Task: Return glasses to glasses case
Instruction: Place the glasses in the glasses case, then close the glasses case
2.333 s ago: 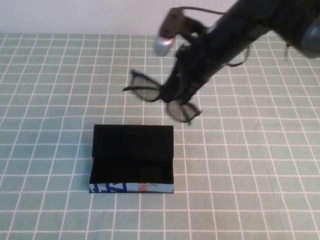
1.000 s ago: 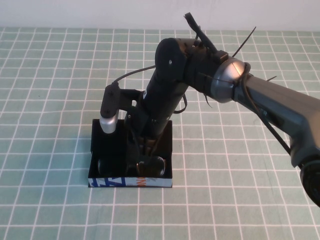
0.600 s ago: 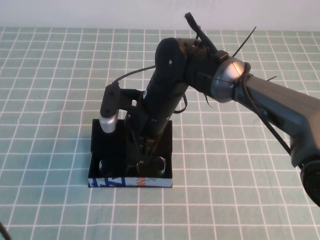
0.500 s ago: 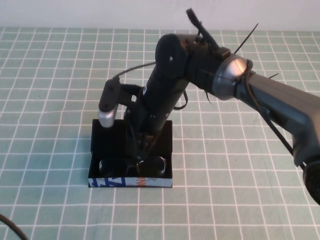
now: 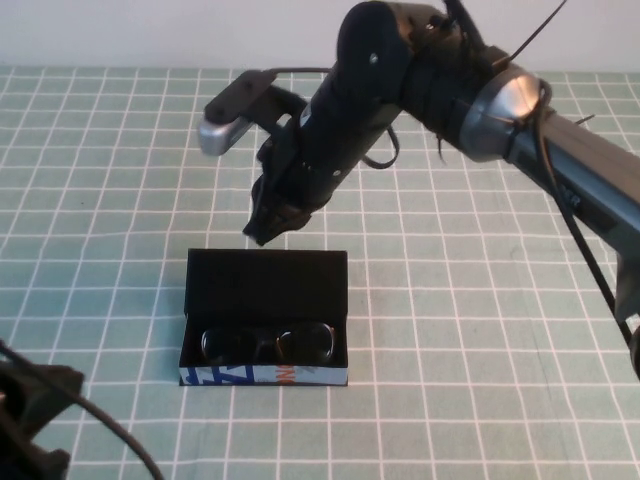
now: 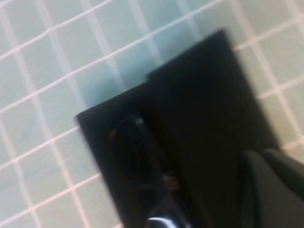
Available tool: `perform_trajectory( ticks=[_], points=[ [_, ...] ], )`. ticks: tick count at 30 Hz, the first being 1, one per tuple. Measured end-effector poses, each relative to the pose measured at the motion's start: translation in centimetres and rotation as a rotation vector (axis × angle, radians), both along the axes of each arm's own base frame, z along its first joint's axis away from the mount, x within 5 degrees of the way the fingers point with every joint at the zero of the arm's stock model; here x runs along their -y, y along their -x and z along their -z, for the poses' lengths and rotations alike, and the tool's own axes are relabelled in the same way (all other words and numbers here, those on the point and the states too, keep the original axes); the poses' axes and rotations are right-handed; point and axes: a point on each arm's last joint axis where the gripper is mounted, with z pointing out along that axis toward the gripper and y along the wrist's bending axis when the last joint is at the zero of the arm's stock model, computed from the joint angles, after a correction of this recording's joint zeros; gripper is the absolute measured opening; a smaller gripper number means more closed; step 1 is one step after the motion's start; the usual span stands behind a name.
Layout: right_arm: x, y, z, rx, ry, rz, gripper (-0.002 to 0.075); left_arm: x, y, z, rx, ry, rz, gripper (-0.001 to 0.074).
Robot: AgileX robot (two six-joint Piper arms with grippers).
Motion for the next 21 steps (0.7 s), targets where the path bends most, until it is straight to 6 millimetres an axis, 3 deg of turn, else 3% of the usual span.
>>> perform_trajectory(
  ticks=[12,17,21],
  points=[
    [4.5,-4.4,-0.4,-0.022,-0.102,0.276,-0.0011,5.6,-4.2,3.1,-0.032,-0.014,0.17,-0.0001],
    [4.3,-5.5,1.4,-0.036,-0.112,0.3,-0.0011,8.5,-5.9,5.7,-0.049,-0.036,0.195,-0.0001],
    [3.8,-6.3,4.0,-0.072,-0.097,0.311,-0.0011,10.1,-7.2,8.0,-0.069,-0.058,0.178,-0.0001]
  ],
)
